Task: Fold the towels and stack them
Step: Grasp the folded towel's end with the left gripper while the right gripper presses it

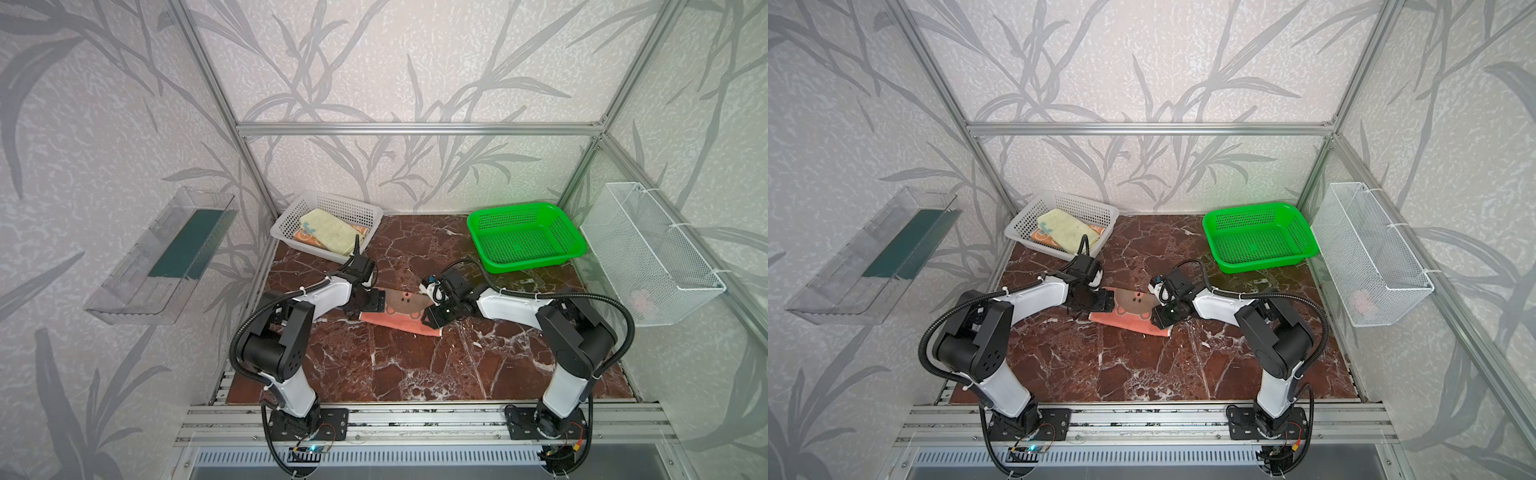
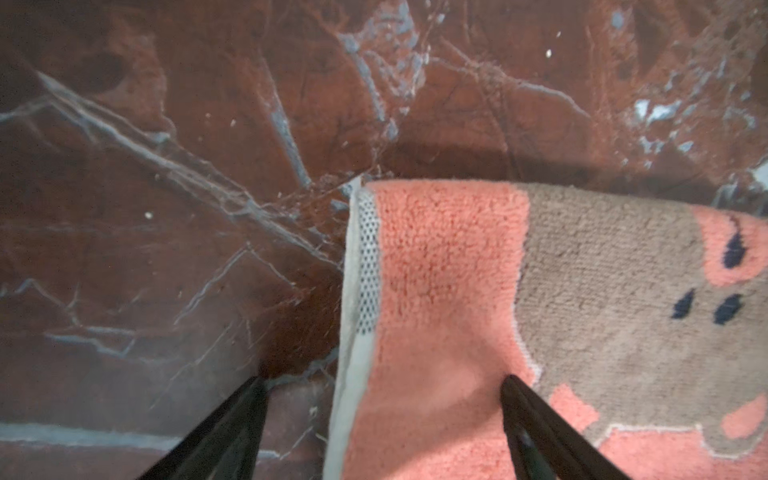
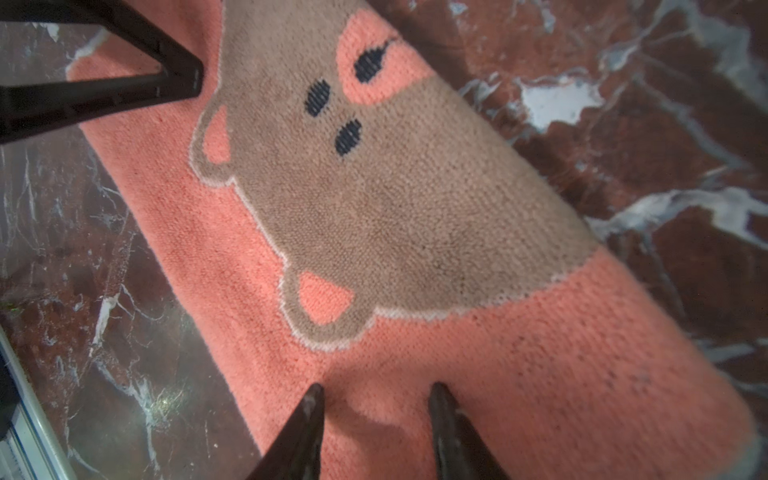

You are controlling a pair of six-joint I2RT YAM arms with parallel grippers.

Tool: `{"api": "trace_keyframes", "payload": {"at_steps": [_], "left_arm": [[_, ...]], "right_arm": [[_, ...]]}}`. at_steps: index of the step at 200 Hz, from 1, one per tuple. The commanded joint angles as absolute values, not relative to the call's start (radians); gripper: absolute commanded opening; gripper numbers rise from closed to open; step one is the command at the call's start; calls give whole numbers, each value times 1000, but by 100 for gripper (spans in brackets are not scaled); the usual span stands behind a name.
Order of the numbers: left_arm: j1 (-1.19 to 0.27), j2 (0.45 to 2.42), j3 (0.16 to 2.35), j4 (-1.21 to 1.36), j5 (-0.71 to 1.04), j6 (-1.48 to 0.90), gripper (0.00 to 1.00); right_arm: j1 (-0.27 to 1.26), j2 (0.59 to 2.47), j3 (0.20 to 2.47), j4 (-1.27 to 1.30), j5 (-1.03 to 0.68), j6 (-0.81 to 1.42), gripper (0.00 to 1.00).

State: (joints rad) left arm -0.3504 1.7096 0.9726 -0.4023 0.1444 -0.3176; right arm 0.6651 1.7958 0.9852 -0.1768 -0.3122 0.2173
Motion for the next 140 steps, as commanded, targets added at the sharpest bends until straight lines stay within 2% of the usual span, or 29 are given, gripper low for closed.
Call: {"api": "trace_keyframes", "payload": {"at_steps": [1,13,31,43,70,91,140], "left_arm": [[-350,1741,954,-386,199,-354,83],[-350,1747,937,-373,210,-366,79],[-350,1753,911,-351,225,-377,67],[-350,1763,903,-336,241,-375,50],[-350,1805,916,-341,248,-380,31],[-351,1807,924,-341,228,-387,0],[-367,1741,955,-354,180,-359,0]], "right_arm": [[670,1837,979,-205,-265,237,43],[670,1838,978,-205,-264,235,43],[669,1845,976,-198,-264,236,42],[670,1852,977,-191,-267,238,42],[670,1862,977,-186,-277,239,42],[671,1858,970,-179,-273,239,42],[669,1837,959,-157,-269,227,42]]}}
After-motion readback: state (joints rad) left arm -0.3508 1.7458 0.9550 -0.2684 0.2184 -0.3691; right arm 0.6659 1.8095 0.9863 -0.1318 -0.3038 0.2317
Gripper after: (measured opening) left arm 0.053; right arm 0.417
